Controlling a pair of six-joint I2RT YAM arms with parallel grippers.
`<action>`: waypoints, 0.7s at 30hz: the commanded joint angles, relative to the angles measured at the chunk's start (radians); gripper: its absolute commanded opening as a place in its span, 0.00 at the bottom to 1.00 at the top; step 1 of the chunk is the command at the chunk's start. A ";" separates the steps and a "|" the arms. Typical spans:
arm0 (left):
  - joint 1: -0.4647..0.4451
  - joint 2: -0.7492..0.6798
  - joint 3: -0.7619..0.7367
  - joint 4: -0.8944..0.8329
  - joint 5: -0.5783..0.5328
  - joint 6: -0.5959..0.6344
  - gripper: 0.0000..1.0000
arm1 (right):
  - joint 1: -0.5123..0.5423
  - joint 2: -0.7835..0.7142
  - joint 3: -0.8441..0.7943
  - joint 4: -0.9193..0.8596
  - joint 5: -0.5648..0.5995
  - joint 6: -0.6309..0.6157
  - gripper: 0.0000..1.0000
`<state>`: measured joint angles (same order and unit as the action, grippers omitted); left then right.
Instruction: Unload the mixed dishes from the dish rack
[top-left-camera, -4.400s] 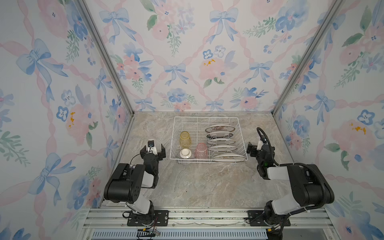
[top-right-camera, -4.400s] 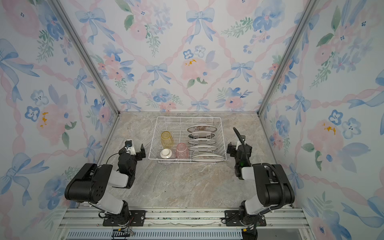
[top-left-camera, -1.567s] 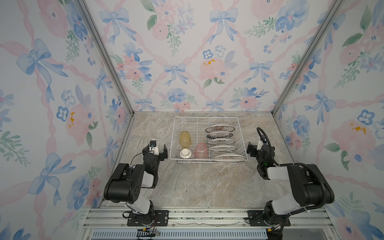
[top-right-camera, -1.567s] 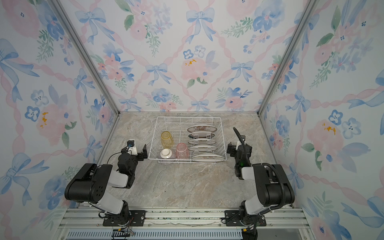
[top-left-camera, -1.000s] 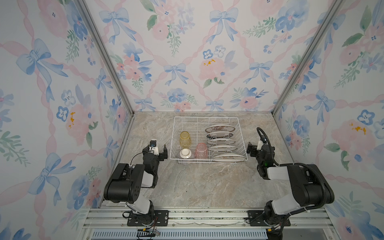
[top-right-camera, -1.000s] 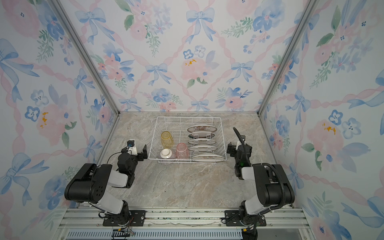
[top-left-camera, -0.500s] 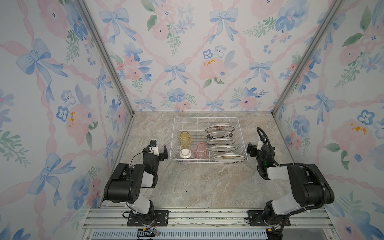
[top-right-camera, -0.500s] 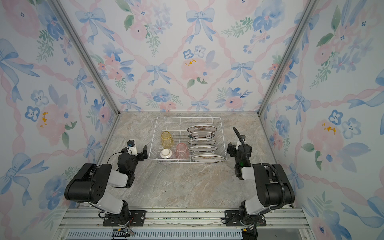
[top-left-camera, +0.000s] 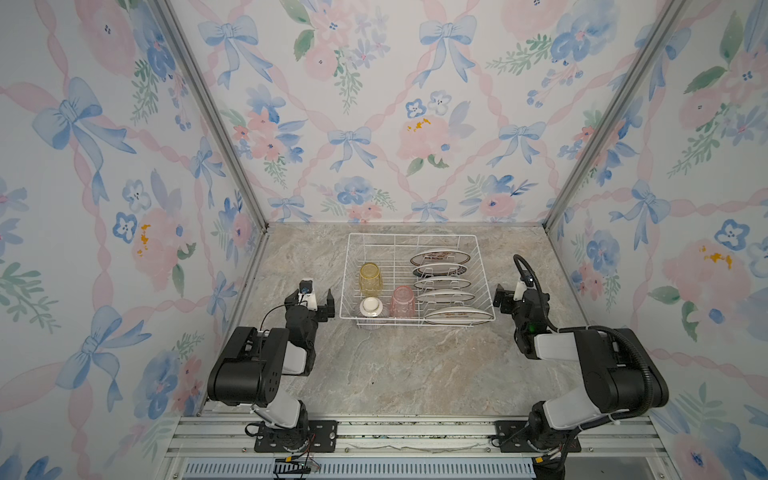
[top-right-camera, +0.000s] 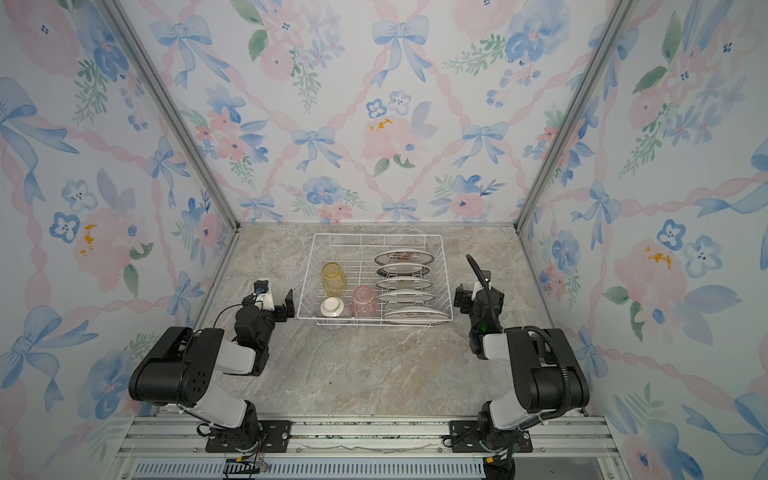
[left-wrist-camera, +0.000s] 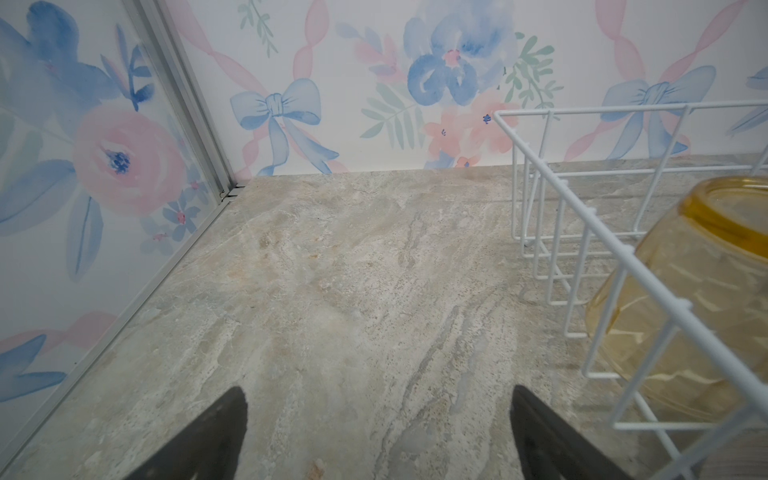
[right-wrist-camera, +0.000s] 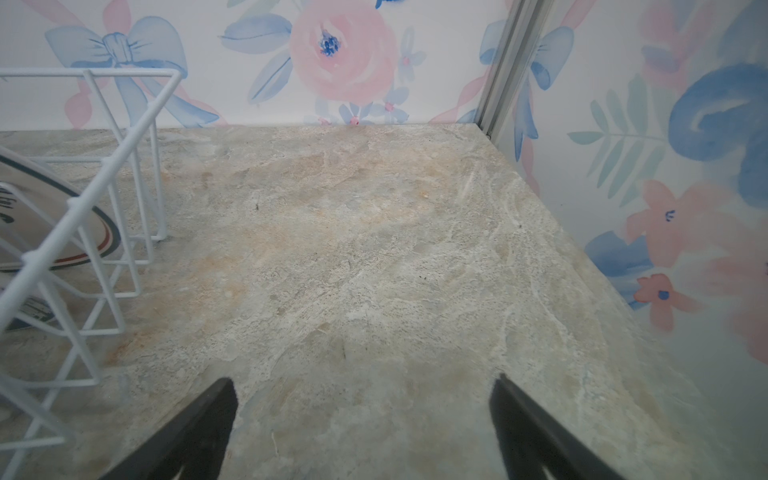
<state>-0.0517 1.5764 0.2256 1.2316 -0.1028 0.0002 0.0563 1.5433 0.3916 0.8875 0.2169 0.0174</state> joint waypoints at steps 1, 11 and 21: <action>0.004 -0.003 0.014 -0.005 0.015 0.001 0.98 | 0.011 0.005 -0.005 0.028 -0.004 -0.003 0.97; 0.015 -0.086 0.083 -0.191 0.014 -0.009 0.49 | -0.015 0.004 -0.004 0.023 -0.082 0.002 0.97; -0.036 -0.332 0.392 -0.756 0.006 -0.148 0.39 | -0.032 -0.043 0.010 -0.043 -0.042 0.039 0.88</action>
<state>-0.0559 1.2655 0.5629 0.6781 -0.0925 -0.0967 0.0376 1.5394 0.3916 0.8761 0.1253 0.0235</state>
